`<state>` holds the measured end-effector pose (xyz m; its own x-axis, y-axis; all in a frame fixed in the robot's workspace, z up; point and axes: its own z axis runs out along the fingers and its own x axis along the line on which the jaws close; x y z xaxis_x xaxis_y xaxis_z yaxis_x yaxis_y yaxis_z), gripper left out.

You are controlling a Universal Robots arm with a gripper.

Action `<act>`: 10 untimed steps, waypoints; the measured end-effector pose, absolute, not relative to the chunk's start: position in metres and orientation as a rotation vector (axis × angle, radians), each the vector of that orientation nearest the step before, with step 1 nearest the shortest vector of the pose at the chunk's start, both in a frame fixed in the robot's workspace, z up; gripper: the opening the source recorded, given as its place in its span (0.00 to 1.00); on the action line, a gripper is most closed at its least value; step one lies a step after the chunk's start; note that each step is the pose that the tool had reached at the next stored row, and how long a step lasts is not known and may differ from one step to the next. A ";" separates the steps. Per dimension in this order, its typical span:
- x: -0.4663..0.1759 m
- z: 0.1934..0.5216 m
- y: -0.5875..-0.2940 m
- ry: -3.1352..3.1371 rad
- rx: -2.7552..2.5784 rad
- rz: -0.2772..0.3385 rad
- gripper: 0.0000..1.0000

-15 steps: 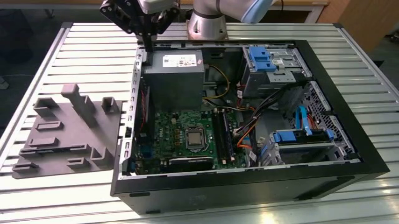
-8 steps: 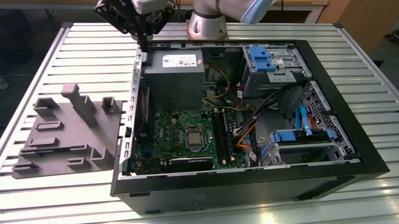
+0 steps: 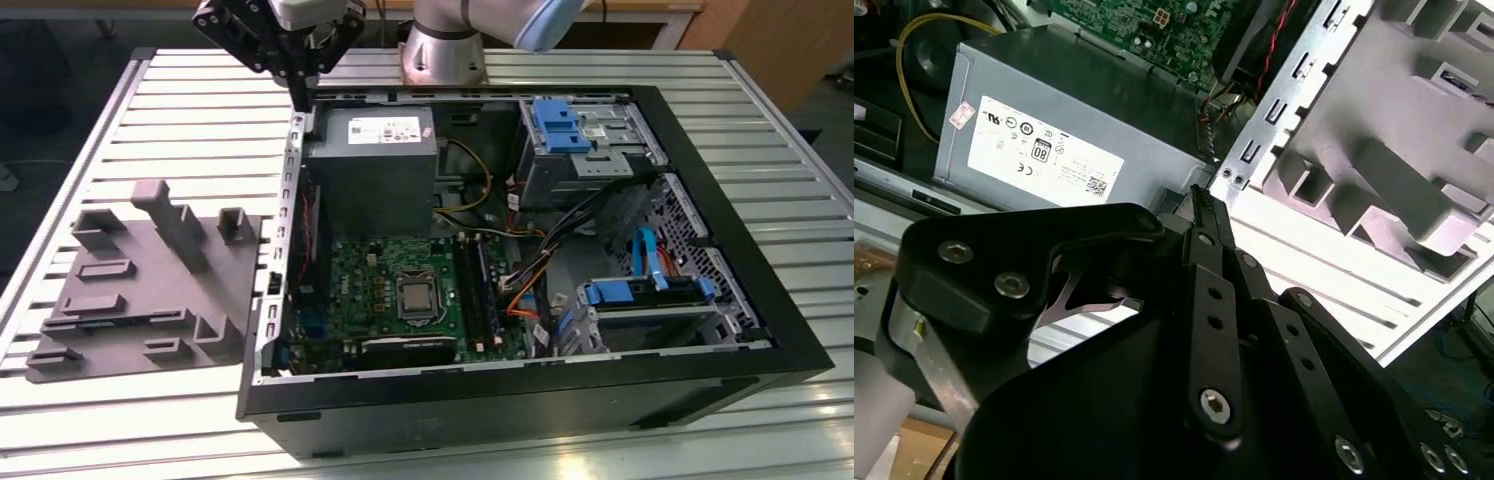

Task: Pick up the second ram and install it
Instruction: 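Reach for the second ram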

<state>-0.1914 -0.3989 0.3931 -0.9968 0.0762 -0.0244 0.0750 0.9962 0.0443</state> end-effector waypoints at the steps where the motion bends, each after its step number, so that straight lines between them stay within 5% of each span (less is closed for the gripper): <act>1: -0.192 0.393 -0.399 3.113 0.118 0.068 0.11; 10: -0.199 0.393 -0.399 3.112 0.118 0.068 0.11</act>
